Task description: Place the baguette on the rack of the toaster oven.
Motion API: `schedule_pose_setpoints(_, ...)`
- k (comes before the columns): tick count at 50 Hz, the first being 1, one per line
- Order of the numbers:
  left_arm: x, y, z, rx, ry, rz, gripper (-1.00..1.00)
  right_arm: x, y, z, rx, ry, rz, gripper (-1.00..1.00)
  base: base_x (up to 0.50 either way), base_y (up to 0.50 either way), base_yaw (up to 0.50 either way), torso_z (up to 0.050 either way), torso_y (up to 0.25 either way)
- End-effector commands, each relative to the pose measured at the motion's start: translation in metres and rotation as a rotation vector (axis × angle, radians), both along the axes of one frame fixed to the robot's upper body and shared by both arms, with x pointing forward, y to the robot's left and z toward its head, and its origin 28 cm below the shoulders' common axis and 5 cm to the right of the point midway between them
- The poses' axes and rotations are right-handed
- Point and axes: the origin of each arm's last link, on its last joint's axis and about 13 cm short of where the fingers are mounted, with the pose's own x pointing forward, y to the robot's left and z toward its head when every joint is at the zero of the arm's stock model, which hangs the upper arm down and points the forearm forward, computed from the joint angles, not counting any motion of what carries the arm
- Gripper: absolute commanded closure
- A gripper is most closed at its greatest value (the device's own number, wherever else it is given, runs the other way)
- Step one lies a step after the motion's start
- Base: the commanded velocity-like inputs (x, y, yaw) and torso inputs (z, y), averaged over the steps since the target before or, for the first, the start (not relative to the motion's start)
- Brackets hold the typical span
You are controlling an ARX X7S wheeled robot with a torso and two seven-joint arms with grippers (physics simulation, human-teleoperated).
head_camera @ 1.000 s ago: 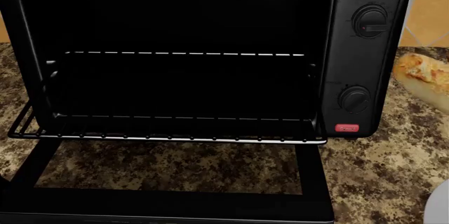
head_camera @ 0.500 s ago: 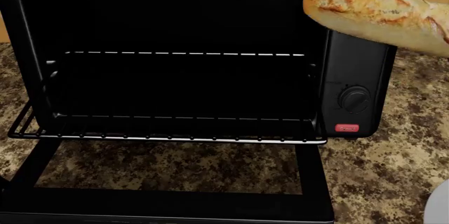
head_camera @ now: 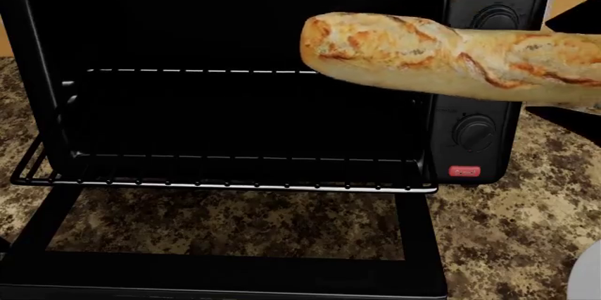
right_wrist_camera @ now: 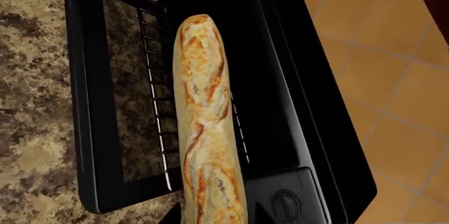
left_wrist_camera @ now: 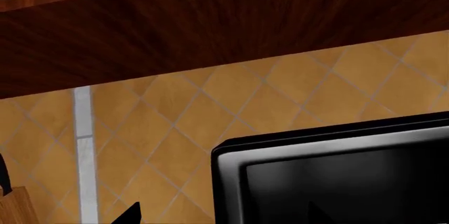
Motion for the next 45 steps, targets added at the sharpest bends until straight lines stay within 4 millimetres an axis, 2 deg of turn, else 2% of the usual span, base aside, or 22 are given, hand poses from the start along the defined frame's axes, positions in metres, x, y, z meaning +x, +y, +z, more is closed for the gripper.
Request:
schedule_pose_setpoints(1,0.000,0.000,0.001,-0.007,0.000,-0.002,-1.00,0.005,0.020,-0.002,-0.056,0.003,0.049,1.00,0.00,0.00,0.00,0.000,0.000)
schedule_pose_setpoints(14,-0.001,0.002,0.000,-0.018,-0.003,-0.006,-1.00,0.015,0.043,-0.004,-0.106,0.039,0.100,1.00,0.00,0.00,0.00,0.000,0.000)
schedule_pose_setpoints(33,-0.002,0.001,0.001,-0.025,-0.007,-0.009,-1.00,0.028,0.066,-0.001,-0.147,0.052,0.126,1.00,0.00,0.00,0.00,0.000,0.001)
schedule_pose_setpoints(45,-0.001,0.002,0.001,-0.029,-0.006,-0.014,-1.00,0.039,0.079,0.003,-0.105,0.084,0.100,1.00,0.00,0.00,0.00,0.000,0.000)
